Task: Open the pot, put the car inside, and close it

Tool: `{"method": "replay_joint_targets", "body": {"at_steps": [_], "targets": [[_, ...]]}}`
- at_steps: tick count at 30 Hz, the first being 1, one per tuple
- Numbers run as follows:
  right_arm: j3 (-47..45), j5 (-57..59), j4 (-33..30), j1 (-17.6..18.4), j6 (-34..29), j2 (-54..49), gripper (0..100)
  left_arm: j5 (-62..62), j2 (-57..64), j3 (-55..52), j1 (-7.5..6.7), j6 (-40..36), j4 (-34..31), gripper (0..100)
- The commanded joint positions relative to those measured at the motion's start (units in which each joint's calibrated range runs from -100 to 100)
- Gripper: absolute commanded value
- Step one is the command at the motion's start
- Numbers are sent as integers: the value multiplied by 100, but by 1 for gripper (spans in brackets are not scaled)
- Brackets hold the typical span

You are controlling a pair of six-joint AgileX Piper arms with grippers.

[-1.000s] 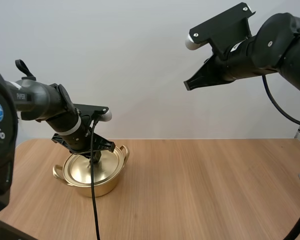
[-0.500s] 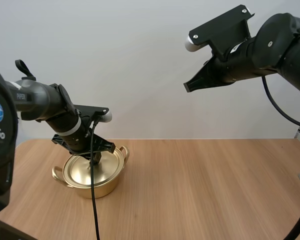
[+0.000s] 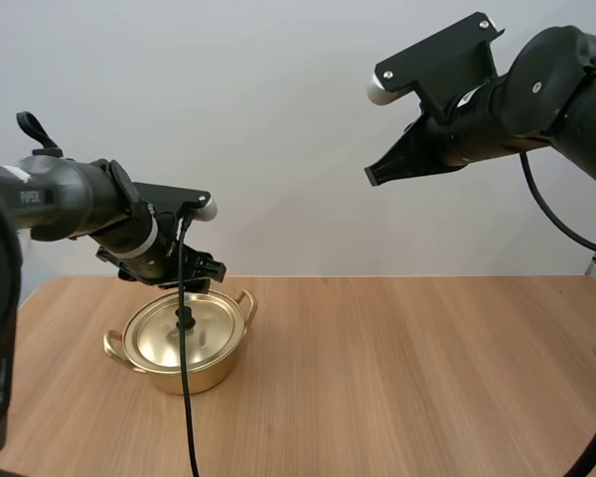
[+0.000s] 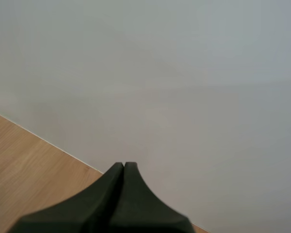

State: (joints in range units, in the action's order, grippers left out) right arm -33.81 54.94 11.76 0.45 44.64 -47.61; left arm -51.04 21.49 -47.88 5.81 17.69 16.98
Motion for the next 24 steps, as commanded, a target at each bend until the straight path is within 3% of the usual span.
{"method": "replay_joint_targets", "body": {"at_steps": [1,8,12,15,20,24], "targets": [[4,-11,2,-4,1,2,0,1041,515,-3,0,1,69,100],[-825,-1114,13,-4,1,2,0,1821,2489,-956,0,570,1013,100],[-1710,-2217,104,-4,1,-8,0,2966,4173,-2354,0,903,1113,100],[-2429,-3088,193,-4,1,-88,0,2968,5351,-3105,0,903,1113,100],[-3546,-4101,434,-4,1,-501,0,2749,7085,-3383,0,886,1152,100],[-4201,-4412,626,-4,-64,-876,0,2644,7851,-3383,0,875,1581,100]]}}
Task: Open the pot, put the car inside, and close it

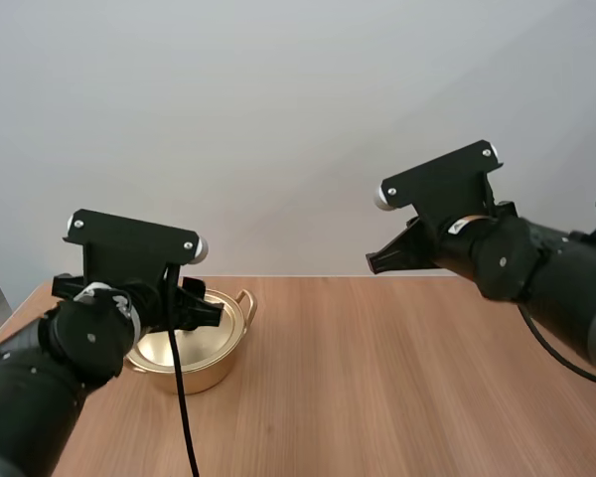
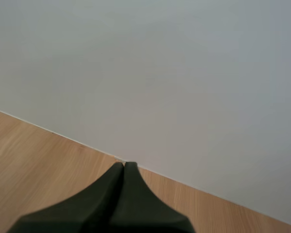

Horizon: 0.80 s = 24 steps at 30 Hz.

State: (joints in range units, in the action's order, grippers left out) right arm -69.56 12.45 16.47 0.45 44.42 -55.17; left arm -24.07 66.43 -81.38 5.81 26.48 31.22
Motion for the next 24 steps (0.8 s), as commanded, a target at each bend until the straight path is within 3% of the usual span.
{"method": "replay_joint_targets", "body": {"at_steps": [1,4,8,10,13,16,24], "targets": [[-785,-338,246,-4,-110,-209,0,-91,3357,-32,0,-5,157,100],[-1171,-517,246,-4,-133,-504,0,-167,3357,-87,-77,-5,52,100],[-1586,-858,257,-4,-133,-921,0,-304,3357,-427,-351,-16,25,100],[-1704,-908,257,-4,-141,-1047,0,-322,3357,-728,-366,-16,-152,91],[-1860,-908,257,-4,-161,-1099,0,29,3357,-1279,-409,-33,-681,67],[-1944,-861,257,-4,-134,-1099,0,29,3357,-1814,-409,-599,-773,51],[-1944,-843,257,-4,-176,-1099,0,-84,3357,-1862,-409,-1483,-801,49]]}}
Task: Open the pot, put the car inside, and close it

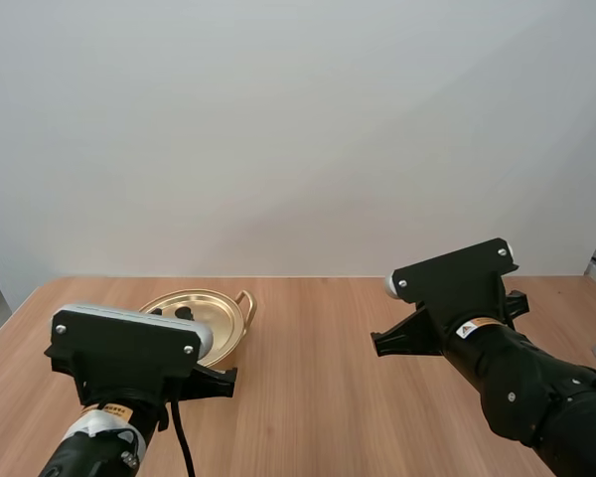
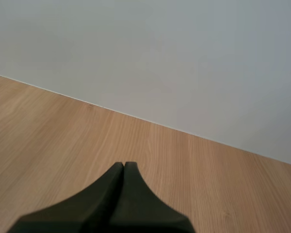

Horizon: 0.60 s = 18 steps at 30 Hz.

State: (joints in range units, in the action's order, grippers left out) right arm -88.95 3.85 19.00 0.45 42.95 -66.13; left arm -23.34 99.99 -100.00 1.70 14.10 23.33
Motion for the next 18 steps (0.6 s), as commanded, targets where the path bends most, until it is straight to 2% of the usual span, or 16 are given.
{"method": "replay_joint_targets", "body": {"at_steps": [1,5,12,15,18], "targets": [[-5,17,4,-4,-78,-3,0,-258,1,0,3,-330,-12,49],[-5,17,4,-4,-261,-3,0,-905,1,0,-39,-582,-22,49],[-5,17,4,-4,-237,-3,0,-905,1,0,-124,-546,-22,49],[-5,33,-233,-4,-237,-3,0,-863,1,0,-126,-546,-22,49],[-5,33,-267,-4,-237,-3,0,-844,1,0,-214,-546,-22,49]]}}
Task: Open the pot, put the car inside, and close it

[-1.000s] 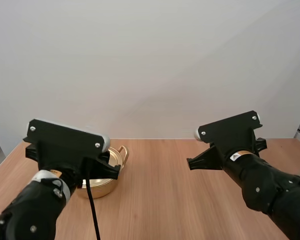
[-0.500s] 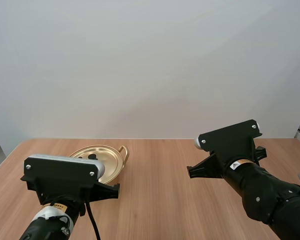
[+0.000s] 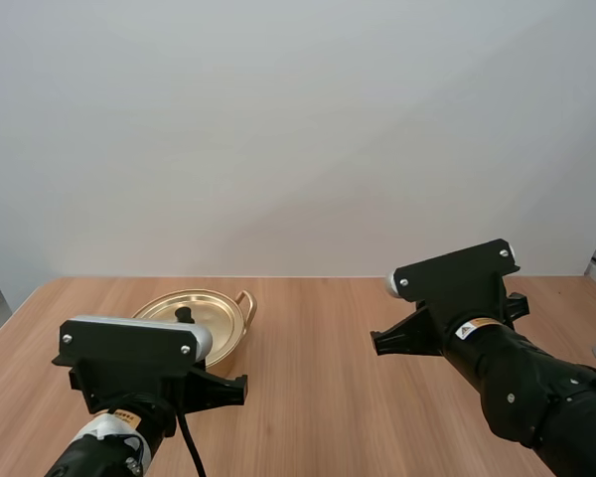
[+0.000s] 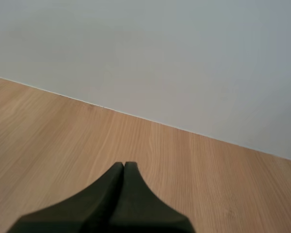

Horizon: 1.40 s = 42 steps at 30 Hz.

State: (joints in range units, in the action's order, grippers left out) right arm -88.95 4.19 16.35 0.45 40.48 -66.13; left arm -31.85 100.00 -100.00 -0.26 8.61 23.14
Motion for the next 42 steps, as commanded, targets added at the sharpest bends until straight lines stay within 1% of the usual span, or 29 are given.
{"method": "replay_joint_targets", "body": {"at_steps": [1,6,9,14,18,23,27,31,37,40,42], "targets": [[-5,-1,-2,-4,10,-3,0,7,0,0,-48,3,-2,49],[-5,-52,-26,-4,10,-3,0,2,0,0,-47,3,42,49],[-5,-52,-38,-4,10,-3,0,-14,0,0,-56,3,271,49],[-5,-52,-11,-4,-12,-3,0,-14,0,0,-46,3,880,49],[-5,-52,339,-4,-24,-3,0,19,0,0,74,3,808,49],[-15,-16,824,-4,-24,-3,0,59,0,0,88,3,784,49],[-31,412,1044,24,-24,-71,0,59,0,0,88,3,784,49],[-334,842,1044,35,-24,-751,0,59,0,0,88,3,784,49],[-1081,856,1044,35,-24,-2576,0,59,0,0,88,3,784,49],[-1105,936,951,35,-24,-3278,0,59,0,0,88,3,784,49],[-1105,1125,937,35,-24,-3387,0,56,0,0,88,3,846,49]]}}
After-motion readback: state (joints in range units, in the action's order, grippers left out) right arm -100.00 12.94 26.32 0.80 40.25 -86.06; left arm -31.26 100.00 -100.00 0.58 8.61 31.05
